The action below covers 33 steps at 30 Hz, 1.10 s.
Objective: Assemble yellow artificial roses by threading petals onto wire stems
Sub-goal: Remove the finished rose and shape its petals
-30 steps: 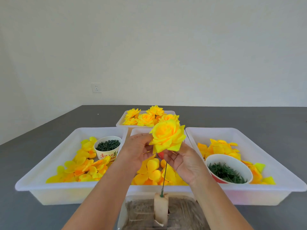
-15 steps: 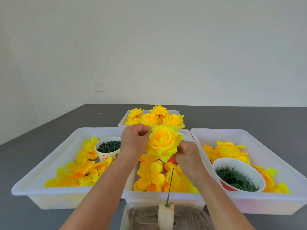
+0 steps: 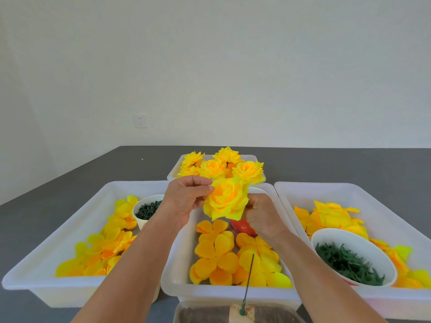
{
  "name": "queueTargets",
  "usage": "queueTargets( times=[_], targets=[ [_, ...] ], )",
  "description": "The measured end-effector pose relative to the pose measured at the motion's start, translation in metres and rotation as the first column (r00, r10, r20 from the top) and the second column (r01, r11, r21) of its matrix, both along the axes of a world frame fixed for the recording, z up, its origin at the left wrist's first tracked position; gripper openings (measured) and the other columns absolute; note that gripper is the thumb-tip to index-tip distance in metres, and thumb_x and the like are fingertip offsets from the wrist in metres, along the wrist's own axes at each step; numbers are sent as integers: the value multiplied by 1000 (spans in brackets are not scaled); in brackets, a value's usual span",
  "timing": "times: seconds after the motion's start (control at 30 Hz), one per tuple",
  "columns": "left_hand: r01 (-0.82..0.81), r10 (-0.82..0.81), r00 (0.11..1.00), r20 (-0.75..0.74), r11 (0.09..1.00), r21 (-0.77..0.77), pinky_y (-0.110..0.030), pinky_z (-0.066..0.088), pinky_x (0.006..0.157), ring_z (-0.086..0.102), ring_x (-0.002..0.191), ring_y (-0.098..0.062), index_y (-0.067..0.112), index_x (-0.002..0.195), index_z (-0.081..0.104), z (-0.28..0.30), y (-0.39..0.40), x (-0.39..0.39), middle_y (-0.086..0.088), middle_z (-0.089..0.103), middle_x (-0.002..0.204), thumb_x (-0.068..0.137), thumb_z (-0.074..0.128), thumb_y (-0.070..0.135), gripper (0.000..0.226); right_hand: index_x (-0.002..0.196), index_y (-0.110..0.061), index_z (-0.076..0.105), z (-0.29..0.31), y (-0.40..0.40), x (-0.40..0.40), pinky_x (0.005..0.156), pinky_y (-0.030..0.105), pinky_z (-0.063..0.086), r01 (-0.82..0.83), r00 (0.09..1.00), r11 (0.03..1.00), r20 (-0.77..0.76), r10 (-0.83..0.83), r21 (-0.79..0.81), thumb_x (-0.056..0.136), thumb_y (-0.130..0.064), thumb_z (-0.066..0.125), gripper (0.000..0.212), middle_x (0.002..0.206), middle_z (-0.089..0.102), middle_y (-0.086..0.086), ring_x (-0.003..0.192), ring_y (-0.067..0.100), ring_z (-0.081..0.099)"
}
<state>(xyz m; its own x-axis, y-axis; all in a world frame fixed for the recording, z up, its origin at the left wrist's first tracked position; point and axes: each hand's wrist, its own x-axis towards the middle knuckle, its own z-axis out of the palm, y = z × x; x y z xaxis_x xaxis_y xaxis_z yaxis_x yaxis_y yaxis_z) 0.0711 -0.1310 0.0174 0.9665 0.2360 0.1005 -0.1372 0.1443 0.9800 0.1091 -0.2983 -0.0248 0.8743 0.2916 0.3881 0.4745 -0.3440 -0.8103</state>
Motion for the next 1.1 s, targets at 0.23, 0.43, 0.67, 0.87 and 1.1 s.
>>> queueTargets(
  times=[0.23, 0.43, 0.67, 0.87, 1.1],
  targets=[
    [-37, 35, 999, -16, 987, -156, -21, 43, 53, 56, 57, -6, 14, 87, 69, -14, 2, 13, 4, 66, 71, 90, 58, 27, 17, 86, -6, 69, 5, 15, 6, 57, 16, 51, 38, 918, 853, -355, 176, 520, 87, -10, 63, 7, 68, 68, 0, 58, 5, 64],
    [-7, 5, 1000, -21, 993, -121, -21, 42, 55, 54, 57, -8, 12, 87, 70, -17, 1, 10, 2, 64, 69, 85, 62, 32, 22, 89, -6, 69, 3, 15, 7, 59, 18, 51, 103, 889, 810, -419, 186, 577, 85, -13, 66, 8, 73, 70, 2, 63, 8, 65],
    [-4, 3, 1000, -22, 999, -41, -23, 42, 56, 56, 58, -9, 11, 84, 70, -20, -3, 4, 0, 66, 69, 88, 56, 37, 30, 84, -14, 71, 3, 13, 5, 68, 26, 53, 88, 899, 790, -390, 199, 606, 81, -10, 70, 5, 76, 73, 4, 73, 15, 67],
    [-26, 33, 998, 50, 990, -141, -23, 43, 57, 56, 59, -10, 10, 92, 68, -20, 3, 2, -1, 65, 72, 93, 50, 32, 28, 89, -10, 71, 6, 11, 4, 62, 18, 53, 3, 885, 806, -377, 273, 591, 86, -14, 63, 9, 77, 73, 1, 72, 7, 67],
    [-73, 92, 984, 152, 990, -125, -22, 41, 54, 51, 53, -8, 11, 67, 65, -18, -2, -4, 0, 58, 60, 81, 61, 27, 22, 88, -12, 71, 6, 14, 2, 75, 31, 51, -12, 912, 847, -342, 227, 531, 86, -13, 63, 9, 90, 72, 14, 81, 17, 65]
  ],
)
